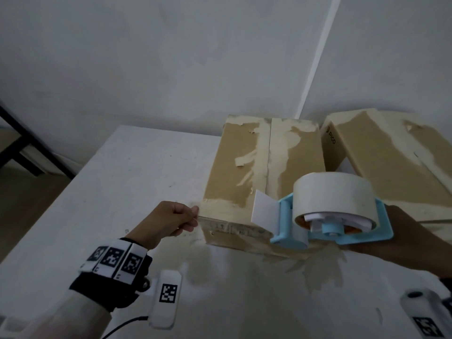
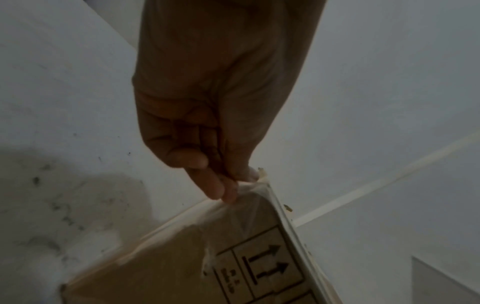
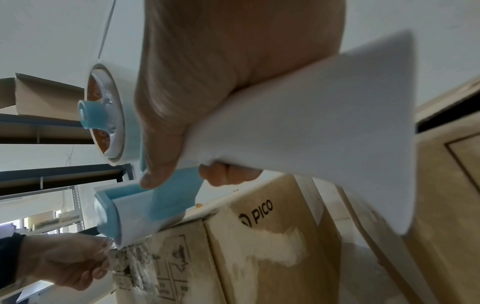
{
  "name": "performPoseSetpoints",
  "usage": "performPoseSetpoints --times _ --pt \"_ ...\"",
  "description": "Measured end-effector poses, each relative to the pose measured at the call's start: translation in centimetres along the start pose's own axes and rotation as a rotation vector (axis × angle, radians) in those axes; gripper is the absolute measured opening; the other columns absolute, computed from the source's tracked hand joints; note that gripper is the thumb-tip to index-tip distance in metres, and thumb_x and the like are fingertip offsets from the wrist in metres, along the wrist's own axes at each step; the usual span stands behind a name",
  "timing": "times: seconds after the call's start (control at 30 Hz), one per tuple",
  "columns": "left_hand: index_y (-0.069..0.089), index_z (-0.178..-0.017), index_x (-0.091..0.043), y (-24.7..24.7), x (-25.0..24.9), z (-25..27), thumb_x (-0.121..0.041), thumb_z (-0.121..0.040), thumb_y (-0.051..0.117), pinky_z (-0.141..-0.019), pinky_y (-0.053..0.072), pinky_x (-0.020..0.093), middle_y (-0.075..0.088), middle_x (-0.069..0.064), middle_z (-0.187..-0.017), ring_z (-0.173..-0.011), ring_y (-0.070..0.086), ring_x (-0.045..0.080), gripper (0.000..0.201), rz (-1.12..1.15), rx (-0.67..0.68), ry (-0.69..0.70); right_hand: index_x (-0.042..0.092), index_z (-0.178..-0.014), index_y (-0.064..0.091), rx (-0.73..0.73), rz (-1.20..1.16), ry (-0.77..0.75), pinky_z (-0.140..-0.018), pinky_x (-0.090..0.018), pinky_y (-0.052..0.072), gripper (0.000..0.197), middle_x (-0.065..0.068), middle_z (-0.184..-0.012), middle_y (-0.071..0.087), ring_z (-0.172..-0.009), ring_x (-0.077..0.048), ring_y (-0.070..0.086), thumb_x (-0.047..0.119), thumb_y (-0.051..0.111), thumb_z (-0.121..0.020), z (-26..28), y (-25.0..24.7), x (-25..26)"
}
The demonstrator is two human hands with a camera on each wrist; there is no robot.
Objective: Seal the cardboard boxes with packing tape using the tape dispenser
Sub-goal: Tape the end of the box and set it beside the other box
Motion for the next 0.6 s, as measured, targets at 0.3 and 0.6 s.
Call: performPoseSetpoints --times 0.3,0.6 --pt "0.06 -0.077 -0.005 0.7 -0.1 -0.3 -0.024 -0.088 0.06 -0.042 0.047 0.012 0.065 0.007 -0.076 -0.057 0.065 0.009 0.022 -0.031 -0.047 -0.058 0.057 -0.048 0.062 -0.039 0.001 -0.023 -0.064 -0.023 0.044 0.026 0.033 -0.051 0.061 -0.053 0.014 0.057 0.058 0.085 -0.036 -1.2 -0.6 -3.5" --pt "0.052 -0.088 -0.012 1.2 1.1 0.2 -0.034 -0.091 0.051 -0.054 0.05 0.024 0.057 0.007 -0.088 -0.072 0.06 0.018 0.022 -0.142 0.089 -0.221 0.05 -0.072 0.062 0.004 -0.061 -0.137 -0.066 -0.012 0.052 0.032 0.018 -0.077 0.07 -0.07 0.004 0.063 0.047 0.079 -0.045 -1.3 -0.4 -1.4"
Point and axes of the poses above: each hand's wrist, its own z-axis away from the middle knuckle, its own y-axis out of the palm, x = y × z, the point moved 2 cm from there along -z, towards the middle knuckle
